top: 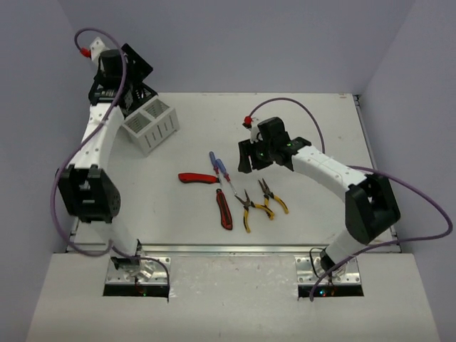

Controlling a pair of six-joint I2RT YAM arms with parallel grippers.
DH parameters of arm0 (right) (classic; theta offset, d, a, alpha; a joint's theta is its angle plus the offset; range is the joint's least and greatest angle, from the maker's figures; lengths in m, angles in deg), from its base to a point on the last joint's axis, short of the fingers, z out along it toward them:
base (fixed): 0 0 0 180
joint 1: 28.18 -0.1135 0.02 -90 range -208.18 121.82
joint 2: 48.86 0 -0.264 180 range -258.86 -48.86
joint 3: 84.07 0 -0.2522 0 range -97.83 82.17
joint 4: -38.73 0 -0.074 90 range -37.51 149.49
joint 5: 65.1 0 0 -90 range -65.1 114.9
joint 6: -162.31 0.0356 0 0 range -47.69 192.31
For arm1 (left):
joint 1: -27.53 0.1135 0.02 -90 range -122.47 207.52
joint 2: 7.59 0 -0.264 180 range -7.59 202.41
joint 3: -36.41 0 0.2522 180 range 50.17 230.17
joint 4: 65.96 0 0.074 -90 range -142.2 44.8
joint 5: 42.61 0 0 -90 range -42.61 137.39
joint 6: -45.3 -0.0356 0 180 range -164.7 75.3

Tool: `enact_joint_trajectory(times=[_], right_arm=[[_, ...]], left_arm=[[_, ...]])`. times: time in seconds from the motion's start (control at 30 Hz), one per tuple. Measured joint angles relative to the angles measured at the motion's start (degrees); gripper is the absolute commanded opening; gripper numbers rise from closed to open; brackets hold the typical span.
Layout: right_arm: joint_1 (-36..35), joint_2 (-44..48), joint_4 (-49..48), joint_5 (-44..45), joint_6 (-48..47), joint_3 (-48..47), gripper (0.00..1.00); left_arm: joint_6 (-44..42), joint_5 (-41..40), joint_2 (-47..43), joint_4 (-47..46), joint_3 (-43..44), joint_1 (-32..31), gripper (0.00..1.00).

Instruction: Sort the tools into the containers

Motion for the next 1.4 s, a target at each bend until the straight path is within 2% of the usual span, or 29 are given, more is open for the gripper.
enact_joint_trajectory(times=[0.13, 0.3, 0.4, 0.5, 0.77, 0.97, 1.13, 1.27, 1.4], right_arm=[[-0.7, -10.5, 1.5, 0.9, 0.2, -7.6, 0.50], [-2.6, -20.0, 4.0, 2.1, 0.0, -15.8, 0.47], [-4.0, -24.3, 5.1, 3.2, -0.3, -19.8, 0.42], [-5.2, -27.0, 5.6, 4.6, -0.6, -21.9, 0.36], [-6.2, -31.5, 6.7, 8.2, -1.5, -23.5, 0.35], [-6.2, -32.3, 6.4, 9.2, -1.8, -24.5, 0.02], [-6.3, -32.1, 6.0, 12.3, -1.8, -24.3, 0.00], [-6.3, -27.8, 5.4, 13.2, -2.5, -19.7, 0.00], [-6.1, -14.0, 3.1, 10.4, -3.6, -9.7, 0.00]], left_arm=[[0.0, 2.2, -21.0, -3.3, -17.9, -4.9, 1.00], [-0.7, 5.5, -34.1, -3.2, -35.1, -9.1, 1.00], [-0.8, 6.9, -34.8, -0.6, -40.1, -9.0, 1.00], [-1.5, 8.2, -34.3, 3.0, -41.6, -9.0, 1.00], [-3.8, 14.5, -37.1, 3.6, -41.6, -9.0, 1.00], [-5.1, 15.4, -37.5, 3.6, -41.7, -9.0, 1.00], [-5.0, 18.2, -36.6, 2.2, -44.1, -9.1, 1.00], [-3.9, 25.5, -33.8, -2.8, -47.1, -10.2, 1.00], [-0.9, 36.4, -31.8, -12.5, -52.1, -11.8, 1.00]])
